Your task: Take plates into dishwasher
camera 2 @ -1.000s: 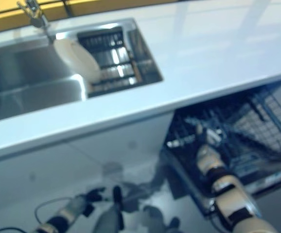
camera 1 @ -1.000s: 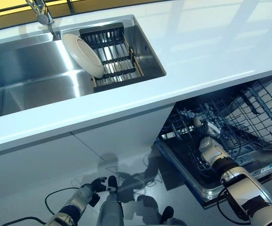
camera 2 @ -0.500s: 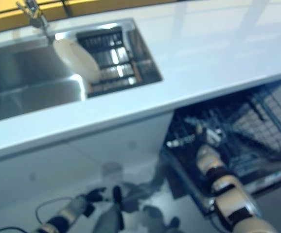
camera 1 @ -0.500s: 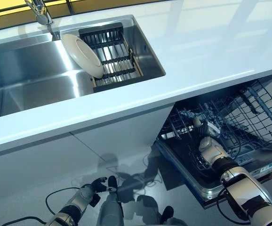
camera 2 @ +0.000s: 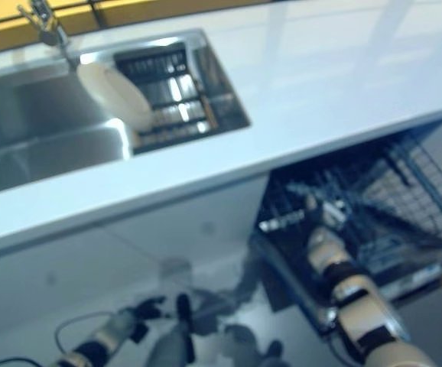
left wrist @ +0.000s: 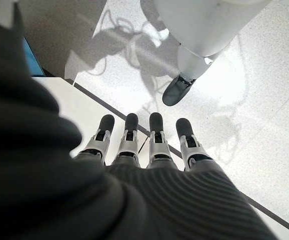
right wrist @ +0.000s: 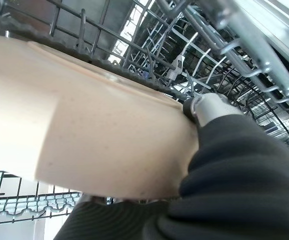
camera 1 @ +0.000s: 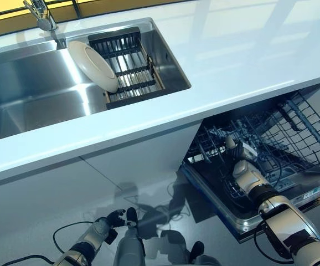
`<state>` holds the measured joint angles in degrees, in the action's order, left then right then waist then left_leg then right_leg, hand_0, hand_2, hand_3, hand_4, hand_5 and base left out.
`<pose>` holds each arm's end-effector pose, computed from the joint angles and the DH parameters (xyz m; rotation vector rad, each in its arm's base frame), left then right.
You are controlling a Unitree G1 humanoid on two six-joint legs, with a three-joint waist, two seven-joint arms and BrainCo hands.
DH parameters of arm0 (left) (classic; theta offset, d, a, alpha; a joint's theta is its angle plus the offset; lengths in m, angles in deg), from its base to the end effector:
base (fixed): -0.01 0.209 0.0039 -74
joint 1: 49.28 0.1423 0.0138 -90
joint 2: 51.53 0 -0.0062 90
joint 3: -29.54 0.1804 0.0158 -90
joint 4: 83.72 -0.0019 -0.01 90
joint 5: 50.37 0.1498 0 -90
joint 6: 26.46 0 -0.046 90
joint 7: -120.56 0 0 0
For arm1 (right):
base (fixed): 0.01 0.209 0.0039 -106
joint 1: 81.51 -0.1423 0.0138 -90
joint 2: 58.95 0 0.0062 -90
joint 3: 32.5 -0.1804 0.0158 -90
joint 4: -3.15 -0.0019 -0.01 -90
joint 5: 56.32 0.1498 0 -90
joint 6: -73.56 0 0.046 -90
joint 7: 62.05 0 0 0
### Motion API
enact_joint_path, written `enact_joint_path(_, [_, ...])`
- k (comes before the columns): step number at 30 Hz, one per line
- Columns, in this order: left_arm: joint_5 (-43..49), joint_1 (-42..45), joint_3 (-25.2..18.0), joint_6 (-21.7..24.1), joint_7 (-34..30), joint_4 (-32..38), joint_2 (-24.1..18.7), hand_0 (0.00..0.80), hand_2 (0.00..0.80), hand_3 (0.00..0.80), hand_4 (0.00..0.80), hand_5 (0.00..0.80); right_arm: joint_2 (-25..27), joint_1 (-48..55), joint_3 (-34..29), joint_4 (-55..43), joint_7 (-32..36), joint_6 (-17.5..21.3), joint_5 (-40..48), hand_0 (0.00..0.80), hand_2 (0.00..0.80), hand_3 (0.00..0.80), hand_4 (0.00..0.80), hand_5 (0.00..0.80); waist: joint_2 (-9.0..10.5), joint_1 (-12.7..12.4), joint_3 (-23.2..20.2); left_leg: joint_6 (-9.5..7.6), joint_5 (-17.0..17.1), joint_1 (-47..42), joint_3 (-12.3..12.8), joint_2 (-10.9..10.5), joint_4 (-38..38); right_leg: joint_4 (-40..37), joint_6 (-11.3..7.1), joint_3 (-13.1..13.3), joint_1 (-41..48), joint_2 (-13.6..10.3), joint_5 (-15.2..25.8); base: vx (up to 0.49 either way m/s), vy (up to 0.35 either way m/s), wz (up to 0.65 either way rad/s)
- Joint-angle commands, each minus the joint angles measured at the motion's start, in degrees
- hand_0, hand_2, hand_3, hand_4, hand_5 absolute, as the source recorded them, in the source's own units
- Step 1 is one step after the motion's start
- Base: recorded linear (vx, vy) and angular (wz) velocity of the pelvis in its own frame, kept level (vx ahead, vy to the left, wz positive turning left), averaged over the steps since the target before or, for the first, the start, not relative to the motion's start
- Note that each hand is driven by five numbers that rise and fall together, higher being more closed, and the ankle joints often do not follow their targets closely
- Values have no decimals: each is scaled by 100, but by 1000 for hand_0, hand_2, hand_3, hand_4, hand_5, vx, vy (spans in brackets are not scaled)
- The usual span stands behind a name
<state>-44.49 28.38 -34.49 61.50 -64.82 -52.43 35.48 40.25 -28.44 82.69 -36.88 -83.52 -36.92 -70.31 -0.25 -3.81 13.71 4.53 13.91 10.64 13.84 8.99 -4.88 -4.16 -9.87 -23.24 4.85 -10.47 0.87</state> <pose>0.1781 0.2107 -0.0840 0.6364 0.9148 -0.3534 0.3094 -0.2129 0.0400 -1.0704 0.4096 -0.2900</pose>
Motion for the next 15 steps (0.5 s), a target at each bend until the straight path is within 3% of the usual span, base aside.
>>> enact_joint_path(1, [-17,-606,285,29,58,-247,139,0,0,0,0,0,-589,14,180,163,615,18,289,800,800,800,800,800,-189,-167,489,-69,-693,-313,28,-368,-12,978,170,266,-839,-233,-36,0,0,0])
enact_joint_path(15, [-31,-602,311,-7,75,-229,155,0,0,0,0,0,-582,91,168,170,630,29,246,800,800,800,800,800,-199,-133,481,-69,-715,-358,24,-357,-12,1005,167,265,-852,-241,-35,0,0,0])
